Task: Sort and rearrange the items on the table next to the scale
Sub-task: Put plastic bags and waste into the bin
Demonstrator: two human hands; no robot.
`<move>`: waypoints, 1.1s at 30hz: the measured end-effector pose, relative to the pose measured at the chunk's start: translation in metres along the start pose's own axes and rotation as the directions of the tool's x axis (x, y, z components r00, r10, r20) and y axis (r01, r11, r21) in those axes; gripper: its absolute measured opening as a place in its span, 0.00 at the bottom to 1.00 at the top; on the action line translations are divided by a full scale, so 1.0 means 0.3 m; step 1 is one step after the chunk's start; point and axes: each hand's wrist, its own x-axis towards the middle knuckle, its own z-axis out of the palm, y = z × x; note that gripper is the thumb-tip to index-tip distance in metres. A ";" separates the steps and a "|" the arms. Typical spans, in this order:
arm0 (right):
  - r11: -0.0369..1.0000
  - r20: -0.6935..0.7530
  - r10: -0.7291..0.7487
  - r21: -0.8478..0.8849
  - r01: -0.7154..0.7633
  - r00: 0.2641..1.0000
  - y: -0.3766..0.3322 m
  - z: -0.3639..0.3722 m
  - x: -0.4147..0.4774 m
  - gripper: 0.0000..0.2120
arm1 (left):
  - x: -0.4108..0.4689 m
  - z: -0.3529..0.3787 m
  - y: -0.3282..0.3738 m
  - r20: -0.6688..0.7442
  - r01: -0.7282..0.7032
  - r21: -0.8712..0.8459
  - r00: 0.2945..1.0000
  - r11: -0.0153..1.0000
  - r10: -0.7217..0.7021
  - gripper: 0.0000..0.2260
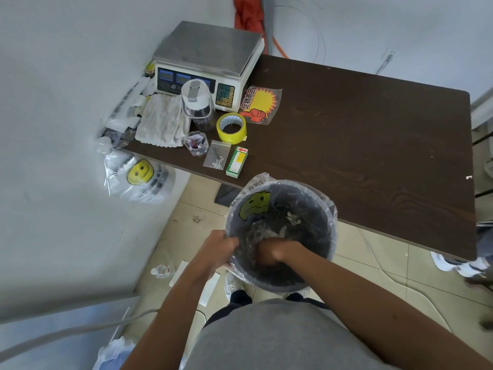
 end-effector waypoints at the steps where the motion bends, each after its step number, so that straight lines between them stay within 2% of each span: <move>1: 1.000 0.004 0.006 0.013 -0.006 1.000 0.000 0.002 0.005 0.20 | 0.001 -0.002 -0.006 0.000 0.004 -0.006 1.000 1.000 -0.004 0.10; 4: 1.000 -0.045 0.000 0.029 0.002 0.999 0.000 0.004 0.014 0.15 | -0.001 -0.012 -0.020 -0.012 0.010 -0.020 1.000 1.000 -0.011 0.09; 8: 0.998 -0.185 -0.053 0.013 0.056 0.981 -0.023 -0.013 0.006 0.10 | 0.003 -0.040 -0.047 -0.051 0.036 -0.032 0.998 0.999 -0.038 0.09; 16: 0.988 -0.394 -0.152 -0.067 0.136 0.906 -0.100 -0.087 0.011 0.16 | -0.015 -0.128 -0.175 -0.130 0.109 -0.149 0.983 0.983 -0.128 0.06; 20: 0.983 -0.444 -0.185 -0.067 0.173 0.877 -0.139 -0.081 0.058 0.13 | -0.050 -0.167 -0.257 -0.177 0.142 -0.247 0.966 0.958 -0.189 0.06; 25: 0.962 -0.556 -0.270 -0.126 0.241 0.786 -0.218 -0.059 0.123 0.12 | -0.094 -0.200 -0.364 -0.243 0.174 -0.448 0.920 0.877 -0.306 0.07; 30: 0.962 -0.504 -0.271 -0.160 0.220 0.820 -0.295 -0.038 0.197 0.22 | -0.106 -0.226 -0.466 -0.262 0.185 -0.644 0.858 0.743 -0.441 0.08; 33: 0.952 -0.537 -0.292 -0.238 0.190 0.791 -0.347 -0.025 0.236 0.25 | -0.101 -0.249 -0.499 -0.290 0.152 -0.727 0.815 0.670 -0.501 0.04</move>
